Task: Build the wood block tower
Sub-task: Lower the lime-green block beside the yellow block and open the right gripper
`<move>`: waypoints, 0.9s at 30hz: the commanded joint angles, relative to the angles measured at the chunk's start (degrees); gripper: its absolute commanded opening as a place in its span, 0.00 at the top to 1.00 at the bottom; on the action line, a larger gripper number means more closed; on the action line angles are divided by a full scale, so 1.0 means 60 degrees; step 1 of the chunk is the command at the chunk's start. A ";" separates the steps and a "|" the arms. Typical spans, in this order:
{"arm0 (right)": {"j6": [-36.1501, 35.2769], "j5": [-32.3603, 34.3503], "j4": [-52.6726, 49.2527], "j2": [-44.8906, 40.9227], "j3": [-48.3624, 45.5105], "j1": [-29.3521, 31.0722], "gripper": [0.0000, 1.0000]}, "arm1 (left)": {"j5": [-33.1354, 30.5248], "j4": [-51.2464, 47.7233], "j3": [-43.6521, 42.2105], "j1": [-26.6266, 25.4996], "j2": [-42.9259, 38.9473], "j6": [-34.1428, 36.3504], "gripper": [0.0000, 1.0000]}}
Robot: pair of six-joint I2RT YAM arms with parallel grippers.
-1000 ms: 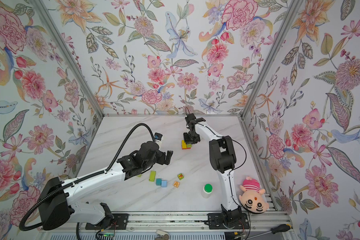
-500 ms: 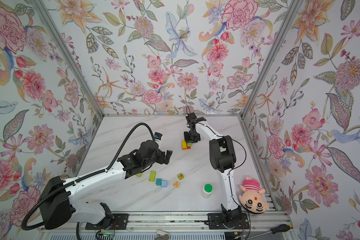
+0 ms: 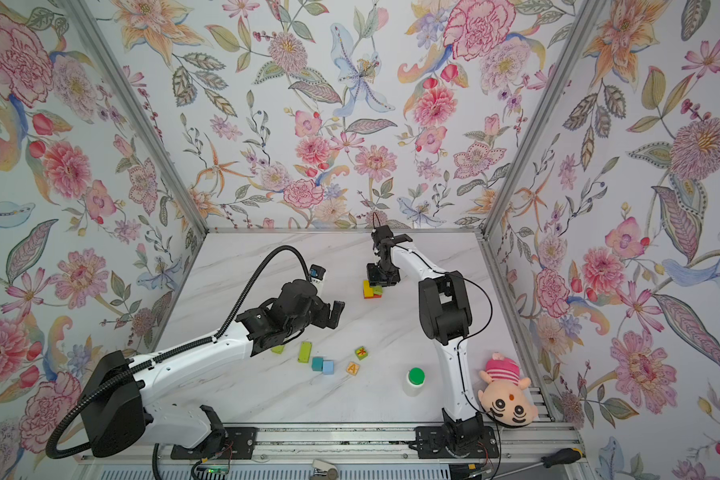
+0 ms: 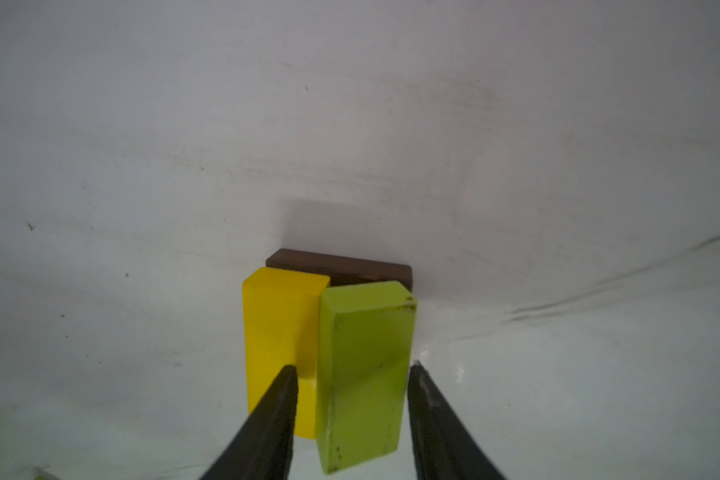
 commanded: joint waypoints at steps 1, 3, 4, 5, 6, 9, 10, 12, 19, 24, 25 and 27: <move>0.0057 -0.0019 -0.0269 -0.0042 0.0037 -0.0089 0.52 | -0.0052 -0.0104 0.0206 0.0124 -0.0158 0.0177 0.01; 0.0086 0.0042 -0.0270 -0.0040 0.0040 -0.0084 0.53 | -0.0086 -0.0097 0.0151 0.0130 -0.0230 0.0172 0.01; 0.0106 0.0106 -0.0276 -0.0028 0.0040 -0.0085 0.53 | -0.0095 -0.0105 0.0132 0.0122 -0.0260 0.0165 0.01; 0.0127 0.0181 -0.0269 -0.0004 0.0017 -0.0078 0.54 | -0.0122 -0.0119 0.0114 0.0125 -0.0300 0.0152 0.01; 0.0136 0.0220 -0.0273 0.0001 0.0001 -0.0079 0.55 | -0.0122 -0.0137 0.0087 0.0146 -0.0324 0.0142 0.01; 0.0139 0.0135 -0.0277 -0.0037 -0.0070 -0.0086 0.54 | -0.0158 -0.0213 0.0055 0.0125 -0.0421 0.0114 0.01; 0.0145 0.0093 -0.0269 -0.0067 -0.0099 -0.0090 0.54 | -0.0179 -0.0225 0.0041 0.0121 -0.0463 0.0107 0.01; 0.0144 0.0042 -0.0266 -0.0173 -0.0122 -0.0083 0.52 | -0.0210 -0.0271 0.0026 0.0124 -0.0551 0.0100 0.01; 0.0071 -0.0068 -0.0288 -0.0367 -0.0065 -0.0075 0.35 | -0.0346 -0.0335 -0.0003 0.0117 -0.0770 0.0104 0.01; 0.0082 -0.0030 -0.0399 -0.0553 -0.0033 0.0050 0.32 | -0.0379 -0.0360 -0.0156 0.0128 -0.1008 0.0039 0.01; 0.0067 -0.0011 -0.0440 -0.0636 -0.0045 0.0098 0.32 | -0.0386 -0.0360 -0.0203 0.0124 -0.1089 0.0031 0.01; 0.0082 0.0030 -0.0542 -0.0797 -0.0058 0.0172 0.32 | -0.0390 -0.0360 -0.0329 0.0131 -0.1249 -0.0025 0.01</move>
